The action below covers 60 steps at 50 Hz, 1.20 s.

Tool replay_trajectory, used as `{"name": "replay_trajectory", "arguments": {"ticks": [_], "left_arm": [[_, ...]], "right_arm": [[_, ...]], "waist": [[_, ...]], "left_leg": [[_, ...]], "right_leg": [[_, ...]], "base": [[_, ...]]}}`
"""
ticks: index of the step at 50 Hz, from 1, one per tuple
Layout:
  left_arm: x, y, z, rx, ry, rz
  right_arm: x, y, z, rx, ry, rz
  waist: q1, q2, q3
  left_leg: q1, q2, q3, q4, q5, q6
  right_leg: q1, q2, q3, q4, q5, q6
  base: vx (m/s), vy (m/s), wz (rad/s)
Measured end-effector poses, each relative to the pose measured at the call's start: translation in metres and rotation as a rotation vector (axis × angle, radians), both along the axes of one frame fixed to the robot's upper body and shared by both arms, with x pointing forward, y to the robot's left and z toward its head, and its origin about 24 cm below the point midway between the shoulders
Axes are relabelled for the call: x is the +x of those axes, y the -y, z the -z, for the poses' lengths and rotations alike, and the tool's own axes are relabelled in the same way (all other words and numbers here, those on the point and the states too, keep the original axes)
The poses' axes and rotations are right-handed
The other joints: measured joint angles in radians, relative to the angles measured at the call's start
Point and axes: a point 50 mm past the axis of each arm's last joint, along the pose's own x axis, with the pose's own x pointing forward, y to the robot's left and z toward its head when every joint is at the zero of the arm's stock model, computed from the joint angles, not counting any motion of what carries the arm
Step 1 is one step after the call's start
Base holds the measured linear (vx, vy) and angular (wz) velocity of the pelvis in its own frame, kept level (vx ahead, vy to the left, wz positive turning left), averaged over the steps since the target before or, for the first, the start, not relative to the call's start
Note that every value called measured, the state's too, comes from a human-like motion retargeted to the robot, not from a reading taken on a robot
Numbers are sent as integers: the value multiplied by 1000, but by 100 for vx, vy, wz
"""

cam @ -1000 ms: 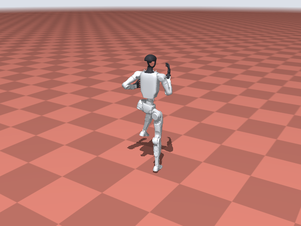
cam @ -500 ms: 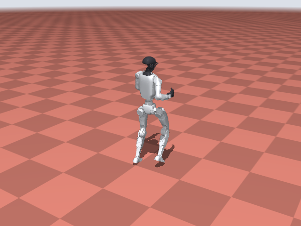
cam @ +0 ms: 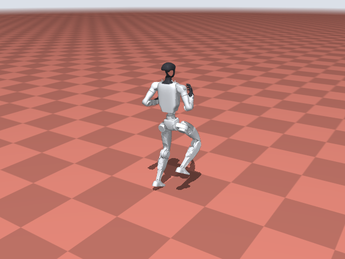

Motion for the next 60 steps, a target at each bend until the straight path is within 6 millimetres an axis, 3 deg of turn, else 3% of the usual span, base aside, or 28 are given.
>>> {"name": "replay_trajectory", "arguments": {"ticks": [3, 5, 8, 10, 13, 15, 18, 20, 22, 25, 26, 28, 30, 31, 33, 35, 37, 40, 42, 45, 47, 49, 50, 51, 52, 54, 57, 60], "left_arm": [[83, 46, -38, -139, 322, 25], [127, 78, -113, -217, 650, 67], [125, 106, -217, -191, 1081, 230], [104, 106, -241, -161, 1232, 258], [83, 96, -234, -226, 1265, 225], [66, 87, -211, -250, 1191, 218], [70, 76, -186, -214, 1032, 282], [70, 69, -156, -245, 874, 254], [68, 58, -126, -287, 723, 165], [51, 22, -81, -200, 494, -9], [38, 5, -68, -167, 415, -59], [8, -20, -44, -145, 249, -126], [-16, -26, -26, -159, 106, -108], [-19, -23, -25, -128, 62, -42], [-21, -14, -25, -44, 1, 107], [-22, -6, -24, 30, -31, 190], [-20, 1, -20, 55, -32, 188], [6, 10, -21, 66, 78, 128], [35, 23, -26, 21, 180, 81], [101, 77, -66, -203, 446, 36], [133, 122, -151, -284, 791, 114], [124, 144, -234, -274, 1135, 237], [110, 144, -263, -299, 1275, 284], [98, 139, -272, -273, 1361, 280], [86, 135, -274, -264, 1421, 270], [71, 126, -260, -308, 1418, 249], [57, 104, -221, -266, 1283, 312], [47, 90, -190, -187, 1092, 407]], "right_arm": [[9, 12, 20, -68, -47, 119], [14, 28, 25, -22, -93, 197], [-9, 45, 28, 29, -164, 209], [-35, 49, 25, 0, -206, 150], [-53, 55, 28, -82, -303, 80], [-70, 62, 39, -172, -405, 96], [-48, 71, 62, -252, -433, 174], [-28, 67, 75, -284, -416, 216], [5, 59, 77, -298, -345, 248], [56, 41, 32, -194, -91, 320], [66, 31, -2, -132, 52, 292], [68, 11, -61, -6, 294, 212], [50, -6, -90, 110, 410, 124], [36, -8, -90, 163, 408, 90], [11, -10, -85, 234, 380, 7], [-6, -13, -76, 234, 321, -108], [-13, -16, -58, 186, 225, -173], [-8, -14, -23, 70, 115, -74], [-10, -5, -7, -16, 125, 77], [-17, 23, -1, -86, 134, 260], [-27, 57, -5, -59, 57, 343], [-44, 79, -3, -54, -45, 383], [-53, 86, 0, -89, -95, 394], [-57, 85, 3, -138, -137, 346], [-59, 84, 7, -190, -183, 293], [-62, 83, 18, -287, -280, 196], [-69, 98, 53, -336, -524, 144], [-77, 112, 94, -299, -689, 271]], "waist": [[-180, 58, 92], [-332, 42, 227], [-308, 24, 184], [-270, 56, 42], [-356, 111, -102], [-387, 127, -142], [-307, -25, -68], [-251, -80, -26], [-198, -150, -3], [-44, -199, 44], [25, -185, 92], [108, -157, 144], [82, -179, 80], [65, -223, 15], [76, -299, -83], [119, -301, -111], [129, -197, -65], [66, -87, -28], [-17, 0, 5], [-279, 76, 97], [-433, 80, 201], [-403, 88, 200], [-375, 87, 189], [-330, 92, 117], [-303, 105, 49], [-321, 151, -60], [-397, 168, -89], [-329, 14, -41]], "left_leg": [[133, 59, -46, -163, -412, 12], [137, 53, -141, -71, -564, 70], [53, 9, -108, 42, -479, 97], [94, 24, -29, -141, -284, 65], [89, 59, -20, -283, 7, 0], [75, 66, 6, -244, 29, 26], [-176, -65, 85, 430, -217, 163], [-419, -96, 135, 926, -353, 208], [-734, -107, 199, 1381, -473, 254], [-1189, -32, 226, 1860, -574, 176], [-1235, 30, 201, 1913, -610, 124], [-1267, 157, 169, 1925, -654, 95], [-1251, 163, 214, 1800, -602, 165], [-1225, 87, 246, 1683, -540, 179], [-1109, -32, 274, 1418, -430, 169], [-883, -66, 243, 1112, -328, 123], [-559, -34, 165, 748, -209, 57], [-210, 6, 101, 208, -6, 50], [-44, 61, 118, -37, 34, 24], [26, 96, 33, -134, -359, 49], [-103, 81, -110, 78, -567, 123], [-251, 70, -100, 283, -602, 155], [-247, 73, -64, 279, -575, 143], [-223, 76, 15, 180, -517, 137], [-196, 80, 77, 74, -442, 129], [-148, 83, 110, -116, -241, 93], [-76, 72, 44, -185, -47, 54], [-241, -25, 105, 403, -242, 166]], "right_leg": [[-394, 18, -38, 484, -58, 172], [-495, -29, -25, 629, -86, 313], [-592, -74, -2, 605, -87, 233], [-562, -65, -34, 486, -49, 131], [-299, -18, -69, 147, 116, 166], [-21, 14, -69, -208, 287, 237], [358, -6, 149, -728, 481, 318], [605, -42, 264, -1151, 615, 274], [720, -125, 297, -1367, 523, 246], [731, -171, 324, -1415, 34, 150], [713, -144, 387, -1373, -18, 104], [679, -79, 471, -1303, -18, 53], [711, -93, 417, -1428, 138, 82], [736, -131, 355, -1533, 268, 127], [749, -179, 272, -1650, 499, 215], [737, -167, 229, -1620, 579, 206], [696, -101, 126, -1339, 454, 102], [292, -69, 18, -415, 124, 16], [28, 26, 11, 38, 19, -1], [-342, 4, -69, 543, -39, 162], [-495, -42, -68, 684, -65, 306], [-656, -6, -28, 689, -68, 285], [-688, -4, -16, 660, -31, 284], [-704, 30, -1, 588, -44, 196], [-695, 53, 5, 506, -48, 127], [-547, 55, -16, 286, 0, 92], [-72, 98, 19, -231, 224, 168], [444, 106, 299, -863, 516, 248]], "base": [[-25, 10, 166], [-27, 4, 274], [2, -2, -30], [33, -7, -161], [37, -13, 23], [26, -15, 96], [5, -14, 10], [-4, -11, -7], [-8, -13, 14], [-11, -12, -133], [-13, -11, -277], [-6, -12, -191], [19, -5, 92], [30, 2, 196], [27, 4, 97], [15, 2, -93], [4, 4, -141], [-3, 7, -61], [-12, 8, 3], [-25, 13, 232], [-32, 9, 280], [-13, 1, -45], [10, -2, -225], [15, -2, -276], [17, -1, -261], [24, -4, -103], [18, -15, 114], [5, -21, 56]]}}
